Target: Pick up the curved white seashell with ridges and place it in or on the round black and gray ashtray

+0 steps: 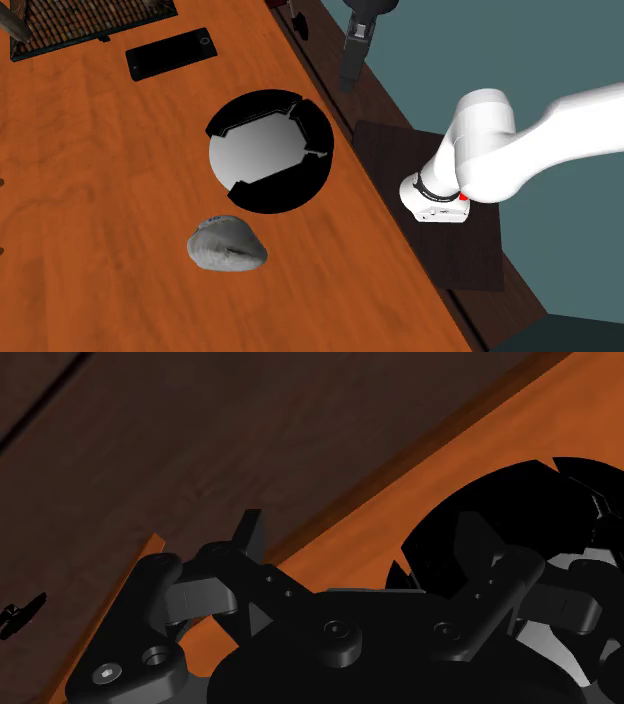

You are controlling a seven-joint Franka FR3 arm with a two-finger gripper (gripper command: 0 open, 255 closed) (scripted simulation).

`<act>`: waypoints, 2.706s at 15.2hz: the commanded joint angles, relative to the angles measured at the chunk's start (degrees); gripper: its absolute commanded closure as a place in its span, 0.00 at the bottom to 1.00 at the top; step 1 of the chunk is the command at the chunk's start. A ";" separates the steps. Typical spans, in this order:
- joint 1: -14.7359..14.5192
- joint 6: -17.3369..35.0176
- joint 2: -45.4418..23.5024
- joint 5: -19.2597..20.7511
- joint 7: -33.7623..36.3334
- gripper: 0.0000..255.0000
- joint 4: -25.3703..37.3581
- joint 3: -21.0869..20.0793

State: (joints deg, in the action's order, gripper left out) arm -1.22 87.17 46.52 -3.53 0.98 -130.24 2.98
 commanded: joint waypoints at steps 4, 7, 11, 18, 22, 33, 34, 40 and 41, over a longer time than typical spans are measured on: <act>-0.49 3.45 1.25 -2.53 5.53 0.00 -2.03 -4.57; -0.94 7.09 1.60 -4.85 11.02 0.00 -3.29 -9.30; -1.27 12.17 0.64 -7.37 18.32 0.00 -3.69 -15.84; 0.15 20.95 -4.59 -9.18 31.35 0.00 -0.81 -28.05; 2.70 25.40 -9.26 -8.04 39.29 0.00 2.90 -35.67; 8.02 34.40 -16.95 -4.18 48.43 0.00 4.63 -45.97; 8.13 34.85 -17.15 -4.11 48.49 0.00 4.37 -46.13; 8.13 34.85 -17.15 -4.11 48.50 0.00 4.37 -46.13; 8.13 34.84 -17.15 -4.11 48.49 0.00 4.38 -46.13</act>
State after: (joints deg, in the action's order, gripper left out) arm 6.91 122.00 29.38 -7.63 49.47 -125.86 -43.15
